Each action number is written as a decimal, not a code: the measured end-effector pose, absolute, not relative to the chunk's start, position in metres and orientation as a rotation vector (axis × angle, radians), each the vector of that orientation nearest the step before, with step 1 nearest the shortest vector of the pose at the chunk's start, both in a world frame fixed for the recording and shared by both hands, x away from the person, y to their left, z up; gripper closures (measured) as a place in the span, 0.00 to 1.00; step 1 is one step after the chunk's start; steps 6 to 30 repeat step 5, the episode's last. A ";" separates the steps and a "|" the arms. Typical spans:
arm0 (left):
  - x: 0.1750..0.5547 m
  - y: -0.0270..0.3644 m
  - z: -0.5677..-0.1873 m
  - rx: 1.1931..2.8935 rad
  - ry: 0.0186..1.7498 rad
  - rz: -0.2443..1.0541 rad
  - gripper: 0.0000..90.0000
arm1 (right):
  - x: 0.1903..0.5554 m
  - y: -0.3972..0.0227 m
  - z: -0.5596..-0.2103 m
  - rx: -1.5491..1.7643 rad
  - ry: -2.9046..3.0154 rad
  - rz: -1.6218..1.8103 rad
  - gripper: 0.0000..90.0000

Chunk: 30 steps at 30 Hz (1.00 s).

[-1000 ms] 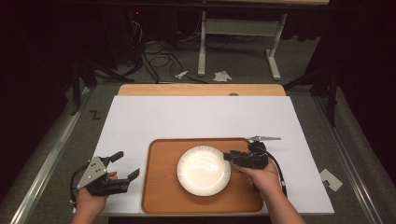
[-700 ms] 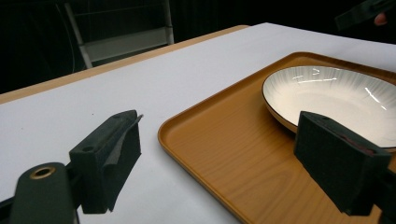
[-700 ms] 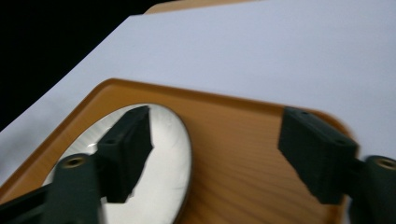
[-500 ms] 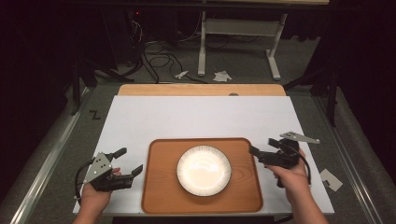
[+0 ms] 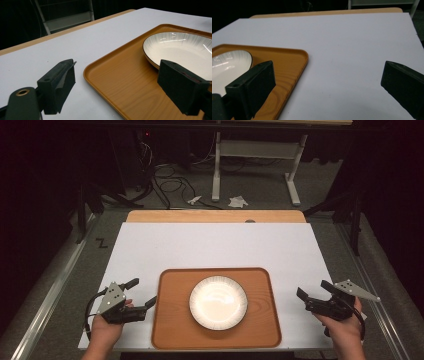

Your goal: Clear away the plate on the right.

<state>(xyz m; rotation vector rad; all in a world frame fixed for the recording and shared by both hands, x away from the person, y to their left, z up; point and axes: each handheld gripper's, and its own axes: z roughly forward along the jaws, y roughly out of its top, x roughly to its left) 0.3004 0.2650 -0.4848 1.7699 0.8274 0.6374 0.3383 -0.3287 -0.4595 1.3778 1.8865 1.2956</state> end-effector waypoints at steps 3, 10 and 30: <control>0.300 0.265 -0.485 1.773 0.826 0.638 0.17 | 0.339 -0.331 -0.460 1.376 1.885 1.300 0.00; 0.300 0.264 -0.485 1.776 0.828 0.634 0.17 | 0.338 -0.333 -0.459 1.377 1.861 1.330 0.00; 0.300 0.264 -0.485 1.776 0.828 0.634 0.17 | 0.338 -0.333 -0.459 1.377 1.861 1.330 0.00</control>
